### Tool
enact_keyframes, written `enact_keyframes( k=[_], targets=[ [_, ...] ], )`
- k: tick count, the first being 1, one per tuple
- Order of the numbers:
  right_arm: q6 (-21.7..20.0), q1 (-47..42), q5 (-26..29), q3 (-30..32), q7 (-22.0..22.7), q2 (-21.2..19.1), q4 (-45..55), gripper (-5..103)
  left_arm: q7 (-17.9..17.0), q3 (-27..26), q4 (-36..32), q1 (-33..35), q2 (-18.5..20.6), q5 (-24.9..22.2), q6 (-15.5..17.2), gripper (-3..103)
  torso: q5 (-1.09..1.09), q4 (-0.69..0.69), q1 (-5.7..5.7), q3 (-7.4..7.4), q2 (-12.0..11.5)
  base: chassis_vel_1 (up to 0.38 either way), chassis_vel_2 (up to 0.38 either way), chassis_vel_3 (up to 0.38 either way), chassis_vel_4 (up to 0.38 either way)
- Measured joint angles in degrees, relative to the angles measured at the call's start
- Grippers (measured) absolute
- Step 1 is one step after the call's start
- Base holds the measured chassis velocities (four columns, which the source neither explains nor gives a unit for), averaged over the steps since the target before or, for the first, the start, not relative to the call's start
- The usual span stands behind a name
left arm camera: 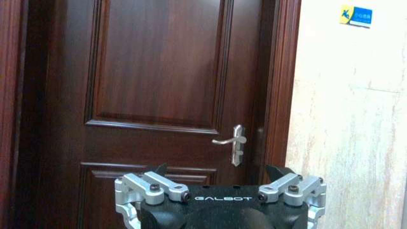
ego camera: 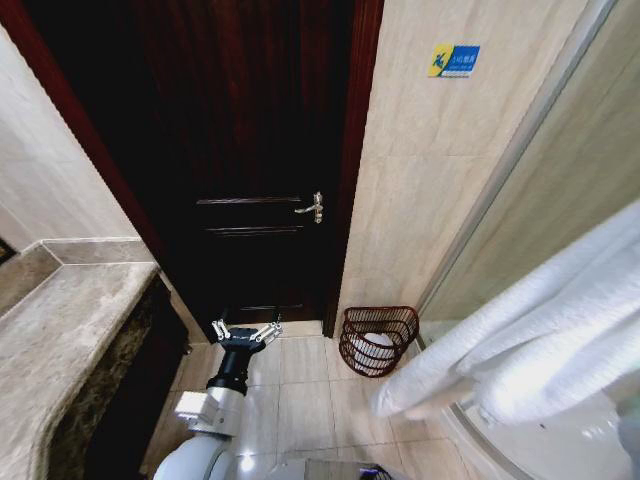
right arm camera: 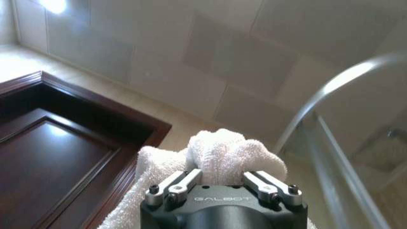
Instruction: Discard the used towel into the hamper.
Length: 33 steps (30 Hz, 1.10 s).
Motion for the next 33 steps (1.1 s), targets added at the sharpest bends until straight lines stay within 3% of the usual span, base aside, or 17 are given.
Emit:
enact_keyframes(
  k=[16,24,33],
  targets=[
    [-2.18,6.52,3.40,-3.89,-2.18,-4.86,-5.56,12,0.00,0.00,0.00,-0.01,0.00,0.00,0.00,100,0.00,0.02,0.09,0.03,-0.06,-0.154,0.169,0.156,-0.161],
    [-2.99,10.07,4.82,-4.44,-2.35,-8.42,-10.39,12,0.00,0.00,0.00,0.00,0.00,0.00,0.00,100,0.01,-0.01,-0.01,-0.01,-0.04,-0.022,0.018,0.015,-0.019],
    [-4.10,13.73,6.54,-9.52,-2.47,-9.44,-13.39,12,0.00,0.00,0.00,0.00,0.00,0.00,0.00,100,-0.01,0.00,0.01,0.00,-0.03,0.022,-0.014,-0.017,0.021]
  ],
)
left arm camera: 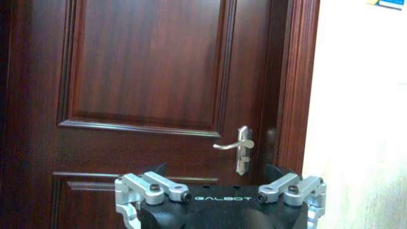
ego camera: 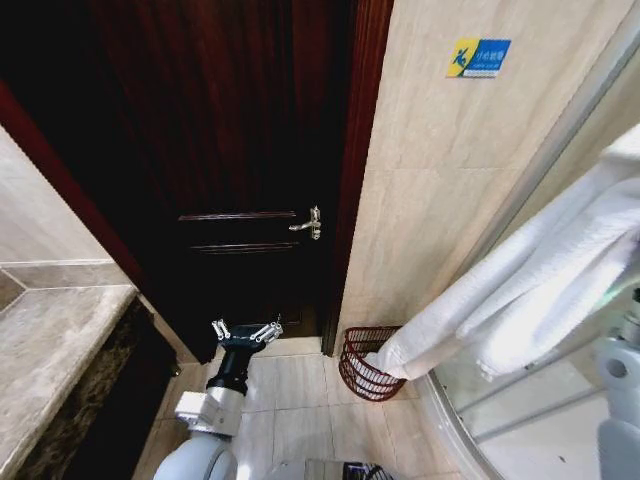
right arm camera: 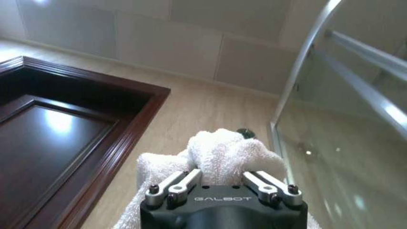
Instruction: Discard the used towel into the hamper.
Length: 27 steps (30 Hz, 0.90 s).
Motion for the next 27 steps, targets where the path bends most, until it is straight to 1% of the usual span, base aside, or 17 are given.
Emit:
enact_keyframes(
  k=[6,10,12,16,23,27],
  targets=[
    [0.05,3.17,-0.36,-3.54,0.02,-0.09,-1.88,12,0.00,0.00,0.00,0.00,0.00,0.00,0.00,100,0.00,0.01,0.02,0.01,0.00,0.000,0.000,0.000,0.000],
    [0.68,8.12,-2.63,-7.77,0.21,0.08,-4.44,12,0.00,0.00,0.00,0.00,0.00,0.00,0.00,100,0.01,0.00,0.01,0.01,0.00,0.000,0.000,0.000,0.000],
    [0.73,9.04,-3.08,-8.62,0.34,0.22,-4.85,12,0.00,0.00,0.00,0.00,0.00,0.00,0.00,100,0.00,0.01,0.01,0.01,0.00,0.000,0.000,0.000,0.000],
    [0.89,13.55,-5.19,-12.98,1.18,1.58,-6.94,12,0.00,0.00,0.00,0.00,0.00,0.00,0.00,100,0.01,0.00,0.01,0.01,-0.01,0.000,0.000,0.000,0.000],
    [1.19,17.15,-6.90,-16.51,1.52,3.19,-9.19,12,0.00,0.00,0.00,0.00,0.00,0.00,0.00,100,0.01,0.00,0.01,0.01,-0.01,0.000,0.000,0.000,0.000],
    [1.29,19.31,-7.32,-17.20,1.55,3.05,-10.43,12,0.00,0.00,0.00,0.00,0.00,0.00,0.00,100,0.00,0.00,0.01,0.01,-0.01,0.000,0.000,0.000,0.000]
  ],
)
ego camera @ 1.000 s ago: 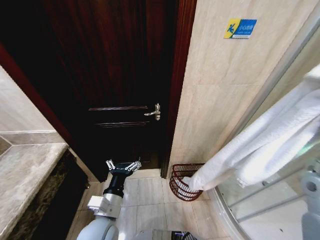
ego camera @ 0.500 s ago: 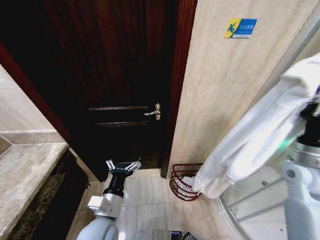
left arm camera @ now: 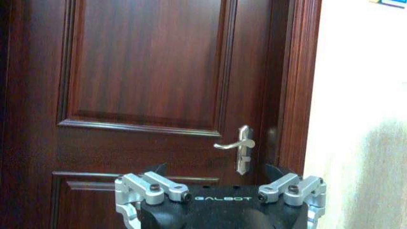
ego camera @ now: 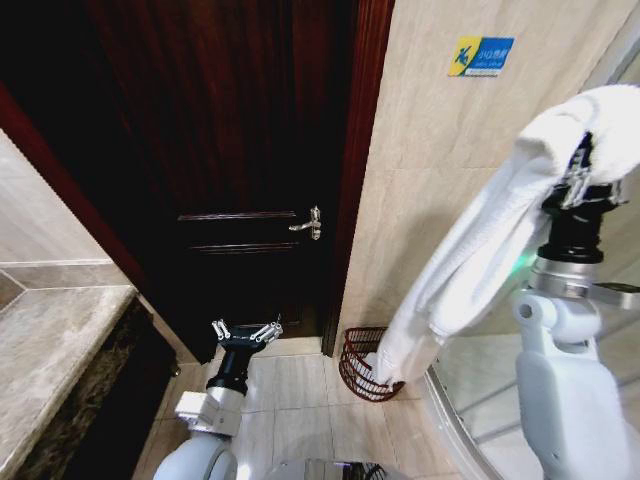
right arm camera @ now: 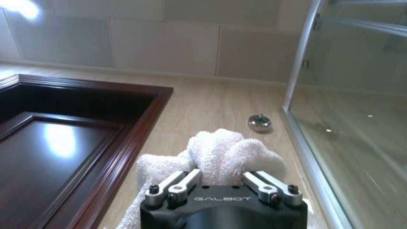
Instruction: Discard the used towel into the hamper.
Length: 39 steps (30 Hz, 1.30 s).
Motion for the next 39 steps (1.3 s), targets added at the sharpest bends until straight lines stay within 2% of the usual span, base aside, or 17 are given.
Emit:
enact_keyframes(
  k=[11,18,25,30,39],
  targets=[
    [0.01,7.21,0.88,-1.92,0.00,-2.80,-4.21,12,0.00,0.00,0.00,0.00,0.00,0.00,0.00,100,-0.01,0.00,0.00,0.00,0.00,0.000,0.000,0.000,0.000],
    [1.08,8.70,0.42,-4.01,-0.88,-1.90,-7.57,12,0.00,0.00,0.00,0.00,0.00,0.00,0.00,100,0.02,0.01,0.00,0.00,0.00,0.000,0.000,0.000,0.000],
    [2.50,6.06,-0.71,-4.49,-2.01,0.19,-8.80,12,0.00,0.00,0.00,0.00,0.00,0.00,0.00,100,0.01,0.00,0.00,0.00,0.00,0.000,0.000,0.000,0.000],
    [3.54,0.33,-1.92,-4.38,-2.39,2.79,-8.36,12,0.00,0.00,0.00,0.00,0.00,0.00,0.00,100,0.02,0.00,0.00,0.00,0.00,0.000,0.000,0.000,0.000],
    [5.30,-5.22,-2.15,-3.11,-3.30,3.70,-7.88,12,0.00,0.00,0.00,0.00,0.00,0.00,0.00,100,0.00,-0.01,-0.01,-0.01,0.00,0.000,0.000,0.000,0.000]
  ],
)
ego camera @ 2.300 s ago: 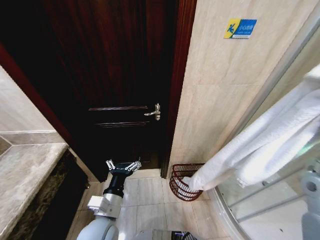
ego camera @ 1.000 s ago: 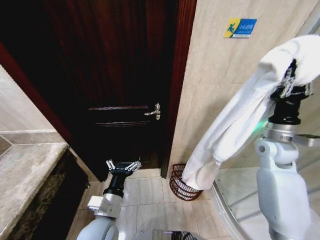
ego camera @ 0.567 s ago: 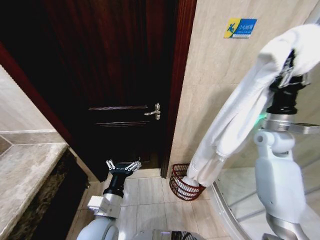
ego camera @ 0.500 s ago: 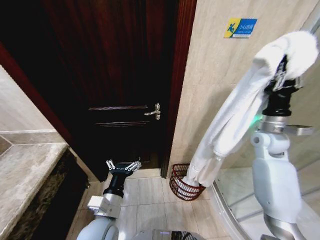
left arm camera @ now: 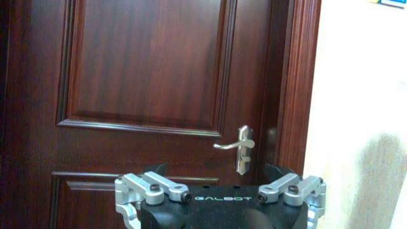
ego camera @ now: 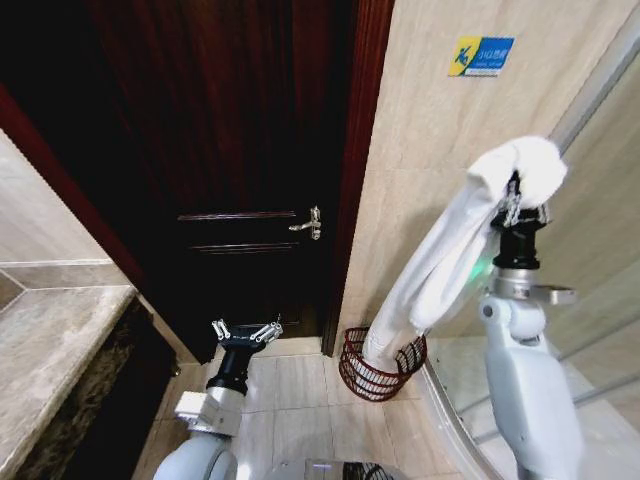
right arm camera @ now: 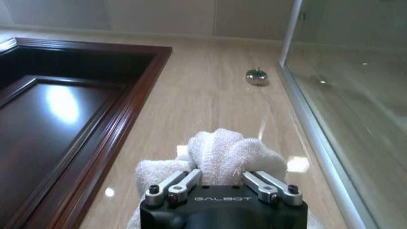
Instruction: Discard the used towel into the hamper.
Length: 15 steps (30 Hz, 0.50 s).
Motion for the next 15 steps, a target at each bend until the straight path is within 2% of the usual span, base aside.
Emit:
enact_keyframes(
  k=[6,15],
  targets=[
    [2.93,-2.49,0.33,0.16,-2.30,1.24,-2.34,12,0.00,0.00,0.00,0.00,0.00,0.00,0.00,100,0.01,0.01,0.00,0.00,0.00,0.000,0.000,0.000,0.000],
    [5.21,-4.09,-0.06,-0.16,-4.02,2.65,-6.02,12,0.00,0.00,0.00,0.00,0.00,0.00,0.00,100,0.00,0.01,0.00,0.00,0.00,0.000,0.000,0.000,0.000]
  ],
)
